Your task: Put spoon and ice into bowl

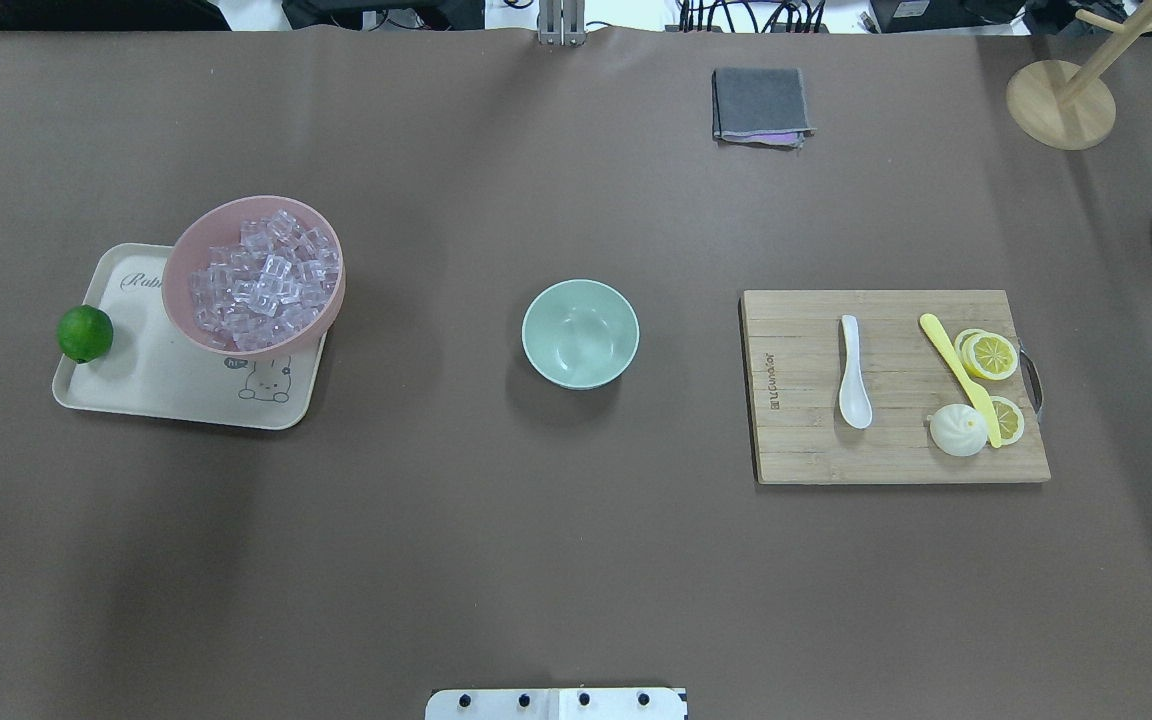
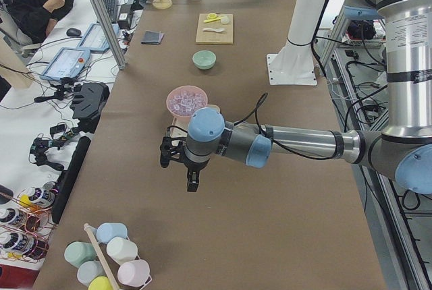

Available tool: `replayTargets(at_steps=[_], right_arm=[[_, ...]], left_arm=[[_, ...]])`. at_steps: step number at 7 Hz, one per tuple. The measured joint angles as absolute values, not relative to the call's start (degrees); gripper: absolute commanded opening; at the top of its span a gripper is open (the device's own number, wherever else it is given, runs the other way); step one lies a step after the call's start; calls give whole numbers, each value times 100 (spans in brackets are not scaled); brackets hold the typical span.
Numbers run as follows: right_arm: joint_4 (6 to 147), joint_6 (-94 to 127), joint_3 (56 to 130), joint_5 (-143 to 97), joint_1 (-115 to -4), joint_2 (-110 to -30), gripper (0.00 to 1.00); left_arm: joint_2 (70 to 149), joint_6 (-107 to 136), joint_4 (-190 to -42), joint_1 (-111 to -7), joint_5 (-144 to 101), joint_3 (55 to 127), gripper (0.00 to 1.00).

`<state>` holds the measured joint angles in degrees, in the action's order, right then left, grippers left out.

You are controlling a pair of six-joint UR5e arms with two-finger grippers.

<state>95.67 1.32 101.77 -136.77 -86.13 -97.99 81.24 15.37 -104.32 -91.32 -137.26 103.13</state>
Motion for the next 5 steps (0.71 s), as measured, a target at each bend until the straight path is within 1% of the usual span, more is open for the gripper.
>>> replayTargets(at_steps=[5], right_arm=[[9563, 140, 10140, -13676, -8613, -9791, 100]], left_arm=[[8208, 1499, -10447, -9115, -13728, 10291, 98]])
